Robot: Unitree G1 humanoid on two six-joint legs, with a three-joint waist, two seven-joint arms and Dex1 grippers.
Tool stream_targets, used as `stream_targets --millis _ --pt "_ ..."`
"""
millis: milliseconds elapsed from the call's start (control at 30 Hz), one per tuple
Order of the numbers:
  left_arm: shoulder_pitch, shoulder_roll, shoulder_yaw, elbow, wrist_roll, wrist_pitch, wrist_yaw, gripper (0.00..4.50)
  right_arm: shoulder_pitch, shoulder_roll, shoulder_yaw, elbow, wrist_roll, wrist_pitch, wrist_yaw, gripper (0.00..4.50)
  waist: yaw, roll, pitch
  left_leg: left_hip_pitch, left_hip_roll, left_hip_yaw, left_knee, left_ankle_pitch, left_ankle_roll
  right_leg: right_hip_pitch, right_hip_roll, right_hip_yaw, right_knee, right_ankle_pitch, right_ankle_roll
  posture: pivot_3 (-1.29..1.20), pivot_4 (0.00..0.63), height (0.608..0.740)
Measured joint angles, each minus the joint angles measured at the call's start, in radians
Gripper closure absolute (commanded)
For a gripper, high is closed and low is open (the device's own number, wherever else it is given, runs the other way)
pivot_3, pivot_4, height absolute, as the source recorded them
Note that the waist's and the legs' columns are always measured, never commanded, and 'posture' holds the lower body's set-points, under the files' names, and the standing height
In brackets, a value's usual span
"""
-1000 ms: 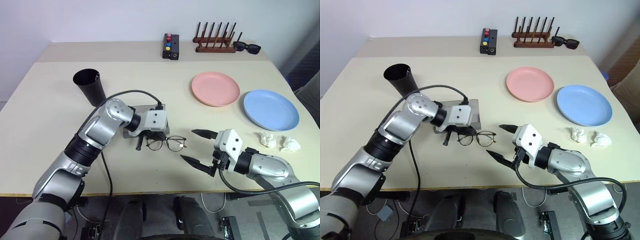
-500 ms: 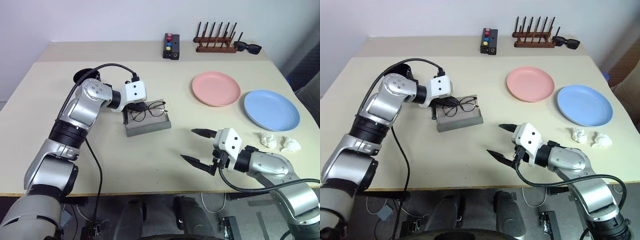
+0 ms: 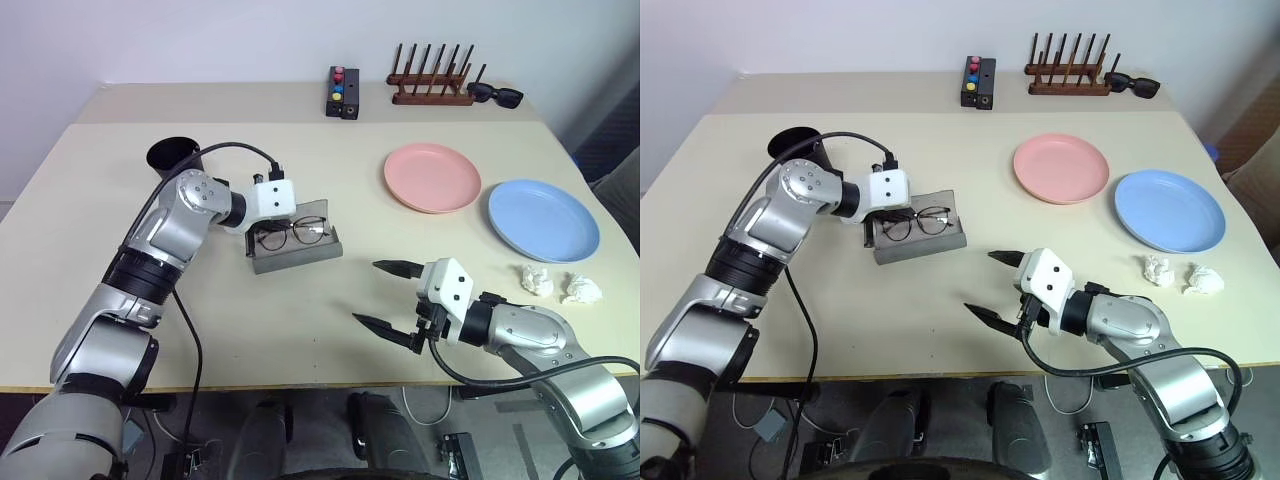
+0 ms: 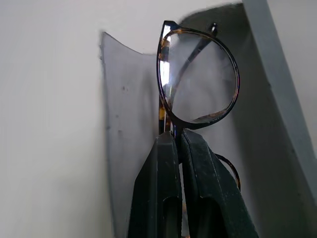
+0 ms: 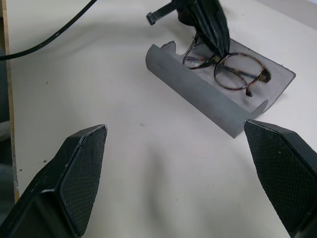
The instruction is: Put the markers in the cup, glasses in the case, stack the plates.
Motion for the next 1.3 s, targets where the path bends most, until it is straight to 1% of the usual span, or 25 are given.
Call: stream_targets --millis 267,367,400,433,467,533,667,800,833,900,1000,1033,1067,1200,1300 --pt "0.035 -0.027 -0.008 -0.067 0.002 0.049 -0.004 4.47 0.002 0.003 0.002 0.0 -0.002 0.0 -0.008 0.0 0.001 0.0 0.0 0.0 0.0 0.0 0.0 0.0 0.0 0.0 0.0 0.0 0.0 0.0 0.0 0.0 0.15 0.735" --pt "0.041 -0.028 -0.008 -0.082 -0.008 0.07 -0.018 3.49 0.003 0.003 0.002 0.0 -0.003 -0.001 -0.009 0.0 0.0 0.0 0.0 0.0 0.0 0.0 0.0 0.0 0.0 0.0 0.0 0.0 0.0 0.0 0.0 0.0 0.15 0.735" --pt "0.043 -0.028 -0.008 -0.082 -0.009 0.076 -0.022 2.97 0.003 0.003 0.002 0.0 -0.004 -0.001 -0.009 0.0 0.0 0.0 0.0 0.0 0.0 0.0 0.0 0.0 0.0 0.0 0.0 0.0 0.001 0.0 0.0 0.0 0.15 0.735" --pt "0.043 -0.027 -0.008 -0.082 -0.009 0.08 -0.022 2.56 0.003 0.003 0.002 0.0 -0.006 -0.001 -0.009 0.0 0.0 0.0 0.0 0.0 0.0 0.0 0.0 0.0 0.0 0.0 0.0 0.0 0.001 0.0 0.0 0.0 0.15 0.735" --pt "0.043 -0.026 -0.008 -0.082 -0.009 0.081 -0.022 1.96 0.003 0.003 0.002 0.0 -0.007 -0.001 -0.008 0.0 0.0 0.0 0.0 0.0 0.0 0.0 0.0 0.0 0.0 0.0 0.0 0.0 0.001 0.0 0.0 0.0 0.15 0.735" --pt "0.043 -0.022 -0.008 -0.081 -0.009 0.081 -0.022 1.06 0.003 0.003 0.002 0.0 -0.009 0.0 -0.008 0.0 0.0 0.0 0.0 0.0 0.0 0.0 0.0 0.0 0.0 0.0 0.0 0.0 0.001 0.0 0.0 0.0 0.15 0.735" --pt "0.04 -0.014 0.006 -0.081 -0.019 0.091 -0.023 1.06 0.003 0.003 0.002 0.0 -0.008 0.0 -0.007 0.0 0.0 0.0 0.0 0.0 0.0 0.0 0.0 0.0 0.0 0.0 0.0 0.0 0.001 0.0 0.0 0.0 0.15 0.735" --pt "0.003 -0.017 0.07 -0.093 -0.092 0.149 -0.04 1.06 0.002 0.003 0.002 0.0 -0.008 0.0 -0.001 0.0 0.001 0.0 0.0 0.0 0.0 0.0 0.0 0.0 0.0 0.0 0.0 0.0 0.001 0.0 0.0 0.0 0.15 0.735" --pt "-0.008 -0.017 0.088 -0.1 -0.11 0.158 -0.042 1.29 0.002 0.003 0.002 0.0 -0.008 0.0 0.001 0.0 0.001 0.0 0.0 0.0 0.0 0.0 0.0 0.0 0.0 0.0 0.0 0.0 0.0 0.0 0.0 0.0 0.15 0.735" --pt "-0.03 -0.019 0.118 -0.091 -0.132 0.167 -0.024 1.99 -0.001 0.003 0.002 0.0 -0.008 -0.001 0.005 0.0 0.0 0.0 0.0 0.0 0.0 0.0 0.0 0.0 0.0 0.0 0.0 0.0 0.001 0.0 0.0 0.0 0.15 0.735" --pt "-0.063 -0.018 0.156 -0.021 -0.126 0.148 0.054 3.49 -0.013 0.003 0.002 0.0 -0.008 -0.001 0.012 0.0 -0.002 0.0 0.0 0.001 0.0 0.0 0.0 0.0 0.0 0.0 0.0 0.0 0.001 0.0 0.0 0.0 0.15 0.735" --pt "-0.07 -0.019 0.156 0.009 -0.116 0.134 0.083 4.07 -0.014 0.003 0.002 0.001 -0.008 -0.001 0.013 0.0 -0.001 0.0 0.0 0.001 0.0 0.0 0.0 0.0 0.0 0.0 0.0 0.0 0.001 0.0 0.0 0.0 0.15 0.735" --pt "-0.072 -0.019 0.155 0.039 -0.102 0.126 0.109 4.48 -0.017 0.003 0.002 0.001 -0.009 -0.001 0.013 0.0 -0.002 0.0 0.0 0.001 0.0 0.0 0.0 0.0 0.0 0.0 0.0 0.0 0.001 0.0 0.0 0.0 0.15 0.735" --pt "-0.071 -0.044 0.149 0.141 -0.073 0.124 0.183 4.48 -0.023 0.003 0.002 0.001 -0.009 -0.001 0.015 0.0 0.001 0.0 0.0 0.0 0.0 0.0 0.0 0.0 0.0 0.0 0.0 0.0 0.002 0.0 0.0 0.0 0.15 0.735" --pt "-0.067 -0.05 0.139 0.155 -0.058 0.124 0.197 4.48 -0.023 0.003 0.002 0.001 -0.008 0.0 0.015 0.0 0.002 0.0 0.0 0.0 -0.001 0.0 0.0 0.0 0.0 0.0 0.0 0.0 0.001 0.0 0.0 0.0 0.15 0.735"
